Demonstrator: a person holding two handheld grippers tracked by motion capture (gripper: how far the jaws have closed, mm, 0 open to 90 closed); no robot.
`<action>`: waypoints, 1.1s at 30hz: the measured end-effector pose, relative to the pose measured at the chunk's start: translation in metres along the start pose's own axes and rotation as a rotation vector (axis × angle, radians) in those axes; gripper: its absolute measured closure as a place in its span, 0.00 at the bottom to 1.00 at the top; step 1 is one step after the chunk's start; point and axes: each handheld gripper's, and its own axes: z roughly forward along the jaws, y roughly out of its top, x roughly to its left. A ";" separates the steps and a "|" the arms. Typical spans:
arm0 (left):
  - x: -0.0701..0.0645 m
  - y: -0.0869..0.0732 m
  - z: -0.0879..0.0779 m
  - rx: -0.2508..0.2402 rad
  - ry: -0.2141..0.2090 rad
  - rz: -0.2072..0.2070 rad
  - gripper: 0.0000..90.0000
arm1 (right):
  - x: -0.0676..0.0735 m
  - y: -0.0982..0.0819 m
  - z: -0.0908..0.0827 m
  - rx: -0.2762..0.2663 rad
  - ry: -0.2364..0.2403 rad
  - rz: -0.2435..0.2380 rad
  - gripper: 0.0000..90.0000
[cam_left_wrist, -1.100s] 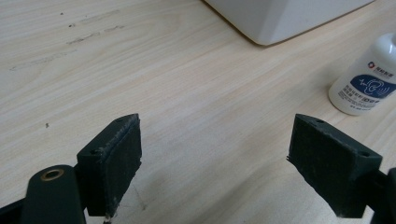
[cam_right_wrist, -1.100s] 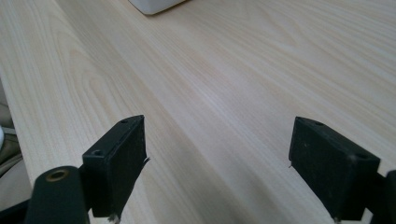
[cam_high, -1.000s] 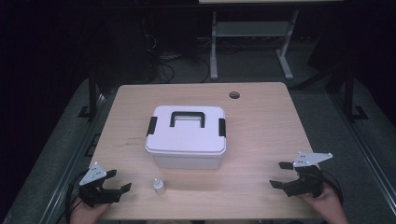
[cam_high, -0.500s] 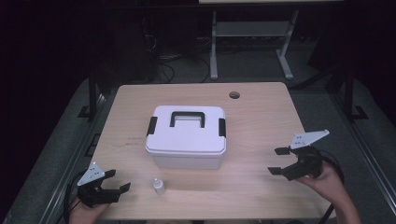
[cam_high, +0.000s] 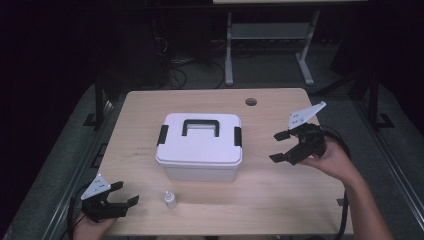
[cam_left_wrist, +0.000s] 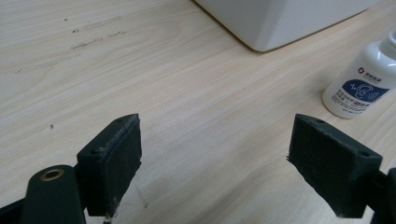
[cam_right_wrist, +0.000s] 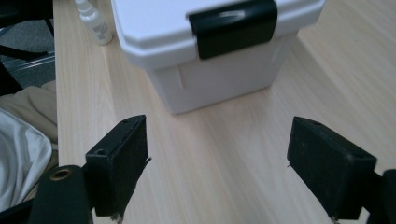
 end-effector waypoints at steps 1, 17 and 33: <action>0.000 0.000 0.000 0.002 0.001 0.001 0.19 | -0.002 0.005 0.001 0.006 0.002 -0.012 0.22; 0.005 -0.003 -0.006 -0.014 0.015 -0.022 0.19 | -0.013 0.063 0.021 0.053 0.030 -0.074 0.23; 0.006 -0.003 -0.005 -0.015 0.009 -0.023 0.19 | -0.017 0.105 0.049 0.115 0.062 -0.131 0.27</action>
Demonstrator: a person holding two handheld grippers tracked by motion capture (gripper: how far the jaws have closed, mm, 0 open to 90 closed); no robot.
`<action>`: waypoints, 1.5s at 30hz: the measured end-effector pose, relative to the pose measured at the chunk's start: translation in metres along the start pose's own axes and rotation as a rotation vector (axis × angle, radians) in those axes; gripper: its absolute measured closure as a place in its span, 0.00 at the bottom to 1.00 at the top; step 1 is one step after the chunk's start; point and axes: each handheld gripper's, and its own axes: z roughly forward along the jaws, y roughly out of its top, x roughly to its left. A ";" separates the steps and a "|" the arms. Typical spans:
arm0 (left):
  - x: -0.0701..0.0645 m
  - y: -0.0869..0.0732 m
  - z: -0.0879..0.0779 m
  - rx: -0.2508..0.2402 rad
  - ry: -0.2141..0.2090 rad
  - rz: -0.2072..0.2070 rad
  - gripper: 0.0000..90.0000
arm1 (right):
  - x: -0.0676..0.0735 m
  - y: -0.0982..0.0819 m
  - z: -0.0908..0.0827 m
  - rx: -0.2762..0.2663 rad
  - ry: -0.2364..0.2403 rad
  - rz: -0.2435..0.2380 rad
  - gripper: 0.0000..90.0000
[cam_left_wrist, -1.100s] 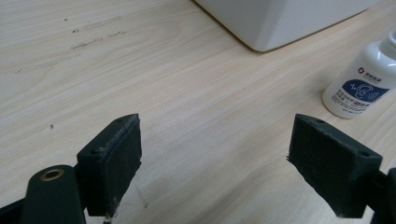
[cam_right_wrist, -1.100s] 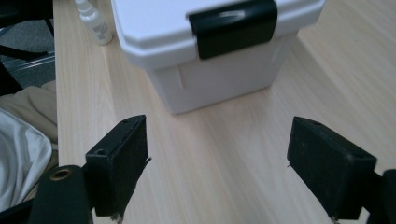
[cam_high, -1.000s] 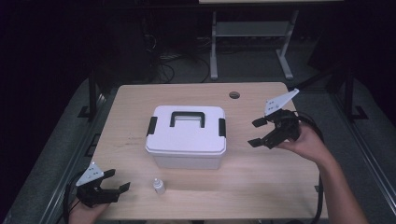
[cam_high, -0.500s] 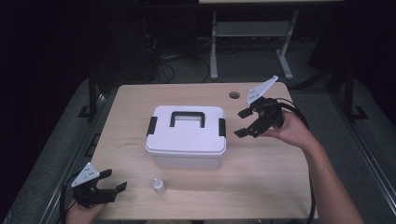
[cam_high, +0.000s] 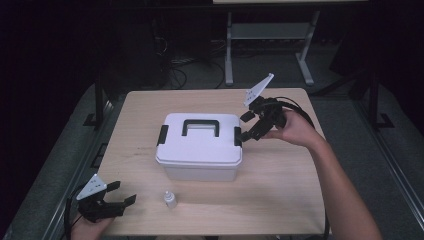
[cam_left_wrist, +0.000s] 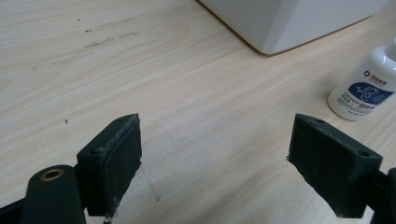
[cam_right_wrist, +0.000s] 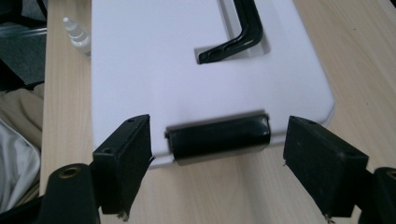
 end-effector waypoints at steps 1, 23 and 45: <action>0.000 0.000 0.000 -0.003 0.000 0.000 0.19 | 0.000 0.000 0.000 0.000 0.000 0.000 0.27; 0.000 0.001 -0.001 -0.017 -0.006 0.006 0.19 | -0.019 0.061 0.037 0.008 0.055 -0.049 0.45; 0.002 -0.001 -0.004 -0.014 -0.005 -0.006 0.19 | -0.037 0.074 0.074 0.051 0.126 -0.044 0.68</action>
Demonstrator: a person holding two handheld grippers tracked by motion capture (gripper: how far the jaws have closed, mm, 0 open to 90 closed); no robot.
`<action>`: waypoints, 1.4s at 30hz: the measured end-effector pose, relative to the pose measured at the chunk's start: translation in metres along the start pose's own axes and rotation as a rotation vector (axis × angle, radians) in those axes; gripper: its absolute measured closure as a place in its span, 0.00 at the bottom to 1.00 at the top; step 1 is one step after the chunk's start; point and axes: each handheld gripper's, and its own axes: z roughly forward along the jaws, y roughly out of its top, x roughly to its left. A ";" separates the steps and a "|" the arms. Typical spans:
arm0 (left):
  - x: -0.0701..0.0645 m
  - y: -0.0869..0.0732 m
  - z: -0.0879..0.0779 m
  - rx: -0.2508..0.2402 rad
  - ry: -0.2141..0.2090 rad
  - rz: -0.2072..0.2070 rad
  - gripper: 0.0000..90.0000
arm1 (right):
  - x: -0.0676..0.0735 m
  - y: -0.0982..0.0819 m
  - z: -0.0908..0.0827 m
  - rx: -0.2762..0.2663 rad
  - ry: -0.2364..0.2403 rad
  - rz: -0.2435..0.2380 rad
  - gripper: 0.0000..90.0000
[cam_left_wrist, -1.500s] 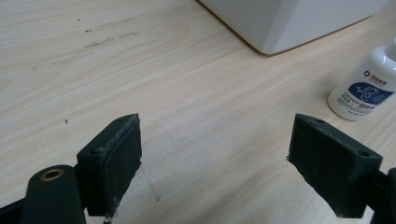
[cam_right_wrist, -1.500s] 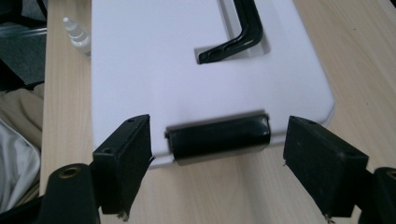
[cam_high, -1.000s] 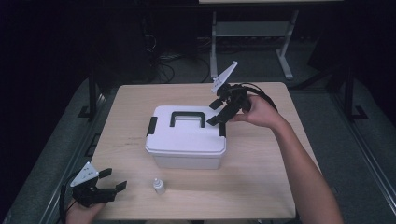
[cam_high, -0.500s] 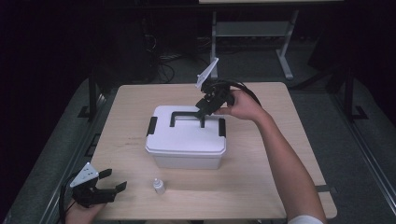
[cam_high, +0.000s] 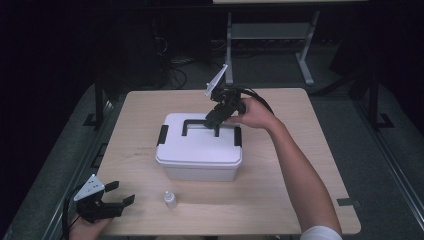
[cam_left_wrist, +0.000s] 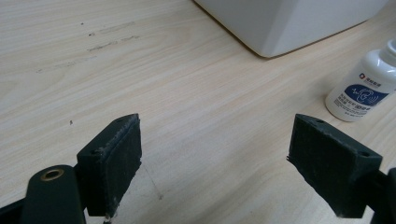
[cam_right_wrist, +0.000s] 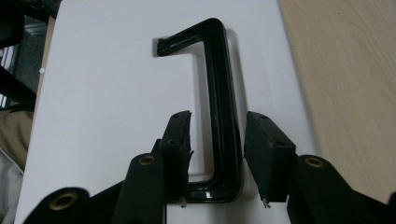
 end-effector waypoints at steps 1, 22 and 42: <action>0.001 -0.001 0.000 -0.001 0.000 -0.003 0.19 | 0.001 0.001 0.001 0.006 0.006 -0.001 0.69; -0.002 0.001 0.001 0.009 -0.001 0.007 0.19 | 0.036 0.015 -0.012 0.022 0.027 -0.091 0.80; -0.001 0.001 0.001 0.011 0.001 0.008 0.19 | 0.038 0.021 -0.002 0.032 0.034 -0.102 0.90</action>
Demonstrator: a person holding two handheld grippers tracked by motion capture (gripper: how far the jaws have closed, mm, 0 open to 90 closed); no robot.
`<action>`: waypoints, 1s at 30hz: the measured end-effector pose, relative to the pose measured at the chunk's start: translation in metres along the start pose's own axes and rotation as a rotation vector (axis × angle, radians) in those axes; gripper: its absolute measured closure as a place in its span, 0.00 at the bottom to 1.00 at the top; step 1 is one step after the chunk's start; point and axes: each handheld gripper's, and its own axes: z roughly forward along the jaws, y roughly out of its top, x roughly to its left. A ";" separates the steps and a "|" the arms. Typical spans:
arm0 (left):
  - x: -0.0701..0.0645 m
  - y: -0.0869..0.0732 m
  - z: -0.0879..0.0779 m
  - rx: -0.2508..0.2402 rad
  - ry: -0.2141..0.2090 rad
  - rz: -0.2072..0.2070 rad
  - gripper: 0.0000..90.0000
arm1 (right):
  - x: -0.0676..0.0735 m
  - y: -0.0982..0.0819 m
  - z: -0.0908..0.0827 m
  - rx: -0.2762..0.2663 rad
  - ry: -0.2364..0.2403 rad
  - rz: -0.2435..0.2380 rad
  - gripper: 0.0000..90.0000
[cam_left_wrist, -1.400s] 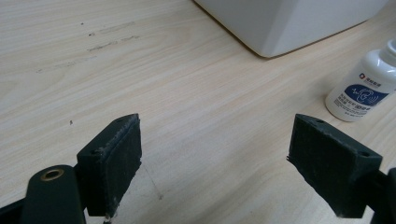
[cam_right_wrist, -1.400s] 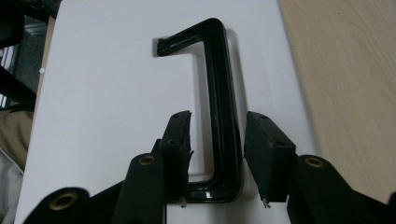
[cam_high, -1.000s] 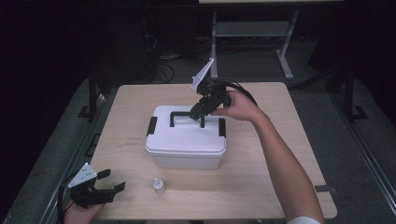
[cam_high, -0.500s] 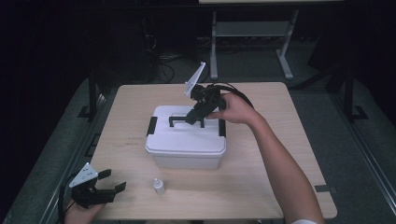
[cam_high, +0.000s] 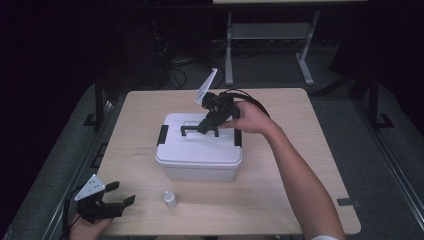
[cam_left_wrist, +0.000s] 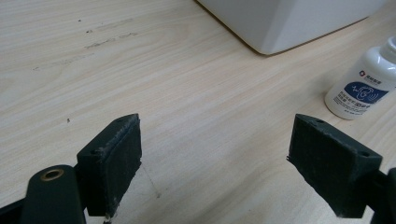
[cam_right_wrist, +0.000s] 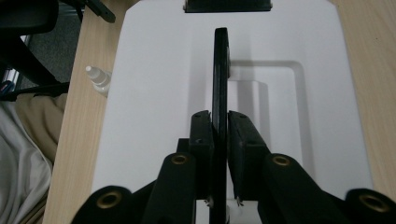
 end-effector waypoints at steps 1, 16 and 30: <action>0.000 0.000 0.000 0.000 -0.001 0.000 0.19 | 0.000 0.000 0.001 0.005 -0.006 -0.005 0.90; 0.000 0.000 0.000 -0.002 -0.005 0.001 0.19 | -0.001 0.001 0.001 0.005 -0.028 -0.009 0.92; 0.001 0.000 0.001 -0.005 -0.005 -0.007 0.19 | -0.003 0.003 0.000 0.017 -0.040 -0.011 0.93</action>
